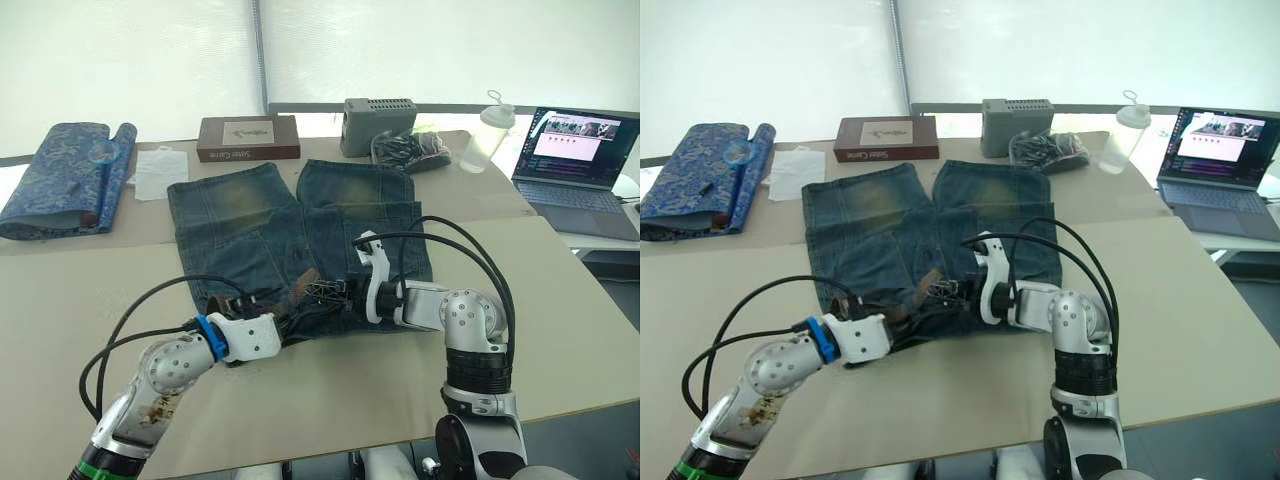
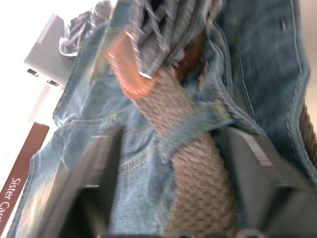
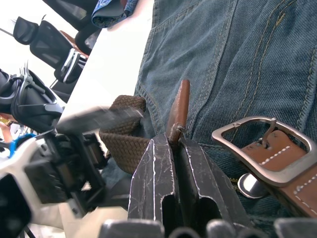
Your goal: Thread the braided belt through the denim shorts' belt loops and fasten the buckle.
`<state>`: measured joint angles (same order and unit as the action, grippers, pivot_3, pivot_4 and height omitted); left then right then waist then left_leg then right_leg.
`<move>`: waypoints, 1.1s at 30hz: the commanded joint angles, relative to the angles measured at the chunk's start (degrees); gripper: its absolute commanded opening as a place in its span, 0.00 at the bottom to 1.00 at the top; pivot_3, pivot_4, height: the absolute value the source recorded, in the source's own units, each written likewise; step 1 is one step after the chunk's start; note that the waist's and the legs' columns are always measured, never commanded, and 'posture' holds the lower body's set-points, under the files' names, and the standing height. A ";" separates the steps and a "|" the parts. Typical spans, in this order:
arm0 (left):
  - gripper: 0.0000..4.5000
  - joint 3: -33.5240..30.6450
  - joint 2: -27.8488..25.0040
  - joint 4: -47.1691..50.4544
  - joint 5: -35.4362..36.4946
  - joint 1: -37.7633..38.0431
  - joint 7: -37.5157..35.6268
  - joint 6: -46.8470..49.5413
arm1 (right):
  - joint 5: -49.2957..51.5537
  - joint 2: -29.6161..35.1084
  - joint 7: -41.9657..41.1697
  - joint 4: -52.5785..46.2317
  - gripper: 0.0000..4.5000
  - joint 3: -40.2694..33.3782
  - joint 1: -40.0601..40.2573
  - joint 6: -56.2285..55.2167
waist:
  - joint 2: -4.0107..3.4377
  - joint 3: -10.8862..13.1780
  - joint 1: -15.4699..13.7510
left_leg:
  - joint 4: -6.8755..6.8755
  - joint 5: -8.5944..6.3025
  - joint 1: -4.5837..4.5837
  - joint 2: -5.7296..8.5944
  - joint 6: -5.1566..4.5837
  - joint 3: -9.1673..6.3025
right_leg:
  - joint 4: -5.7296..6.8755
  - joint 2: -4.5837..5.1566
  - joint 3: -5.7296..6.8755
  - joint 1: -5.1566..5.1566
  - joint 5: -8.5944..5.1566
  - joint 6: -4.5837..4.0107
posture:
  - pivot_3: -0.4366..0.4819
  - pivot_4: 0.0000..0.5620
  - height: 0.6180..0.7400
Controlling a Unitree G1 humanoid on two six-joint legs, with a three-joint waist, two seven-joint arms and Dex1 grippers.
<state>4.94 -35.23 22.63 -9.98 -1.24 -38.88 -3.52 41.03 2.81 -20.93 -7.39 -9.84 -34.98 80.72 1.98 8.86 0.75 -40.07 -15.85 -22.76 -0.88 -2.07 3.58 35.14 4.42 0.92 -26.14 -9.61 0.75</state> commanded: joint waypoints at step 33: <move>0.01 -2.75 -10.83 5.29 19.77 12.90 -2.49 28.42 | 3.64 -1.49 11.95 -6.29 0.00 -11.47 -1.32 -1.88 | -0.11 0.05 0.02 | 0.20 0.02 0.09 0.06 0.02 0.02 | -0.09 -0.08 -0.06 0.00 -0.04 0.00 | 0.48 0.27 1.00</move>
<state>0.02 -45.08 31.00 14.30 10.25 -42.05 27.31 43.45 0.66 -9.26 -11.56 -19.88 -35.08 80.52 1.87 8.90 0.77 -39.86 -15.83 -22.68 -0.84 -2.05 3.60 35.04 4.33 0.87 -26.13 -9.65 0.75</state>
